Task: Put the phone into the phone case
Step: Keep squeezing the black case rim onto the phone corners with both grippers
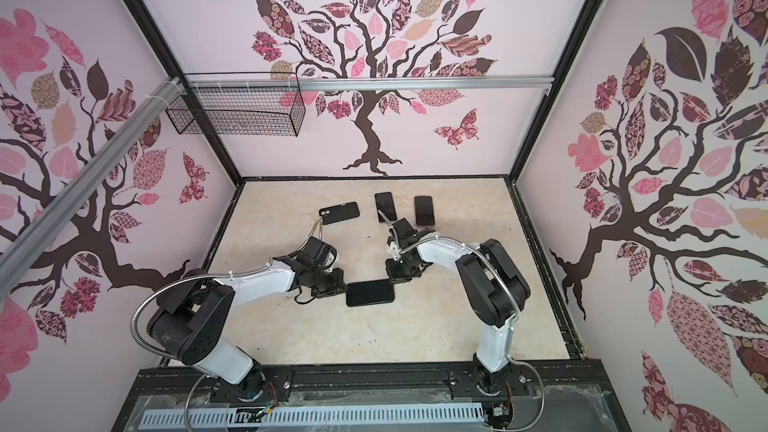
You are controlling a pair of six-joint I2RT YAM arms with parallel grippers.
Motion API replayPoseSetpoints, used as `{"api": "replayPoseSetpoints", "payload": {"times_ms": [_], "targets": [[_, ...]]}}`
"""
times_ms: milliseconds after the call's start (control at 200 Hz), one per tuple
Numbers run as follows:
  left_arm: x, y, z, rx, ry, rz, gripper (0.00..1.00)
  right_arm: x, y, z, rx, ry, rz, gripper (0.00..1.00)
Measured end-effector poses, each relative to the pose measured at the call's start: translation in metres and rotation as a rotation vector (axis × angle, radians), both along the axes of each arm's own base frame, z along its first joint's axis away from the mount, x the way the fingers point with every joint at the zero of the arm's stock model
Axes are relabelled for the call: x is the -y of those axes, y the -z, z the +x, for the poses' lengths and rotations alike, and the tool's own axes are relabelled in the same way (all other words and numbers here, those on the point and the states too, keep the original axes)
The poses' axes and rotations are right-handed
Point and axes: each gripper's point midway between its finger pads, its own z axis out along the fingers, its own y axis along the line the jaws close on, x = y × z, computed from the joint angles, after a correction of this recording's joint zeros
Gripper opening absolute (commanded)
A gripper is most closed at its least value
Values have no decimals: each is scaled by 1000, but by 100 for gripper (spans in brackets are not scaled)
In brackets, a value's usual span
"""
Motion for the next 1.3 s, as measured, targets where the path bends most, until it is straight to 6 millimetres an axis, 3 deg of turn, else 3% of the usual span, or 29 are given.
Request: {"api": "replayPoseSetpoints", "payload": {"times_ms": [1300], "targets": [[-1, 0, 0, -2, -2, 1, 7, -1, 8, -3, -13, -9, -125, 9]]}}
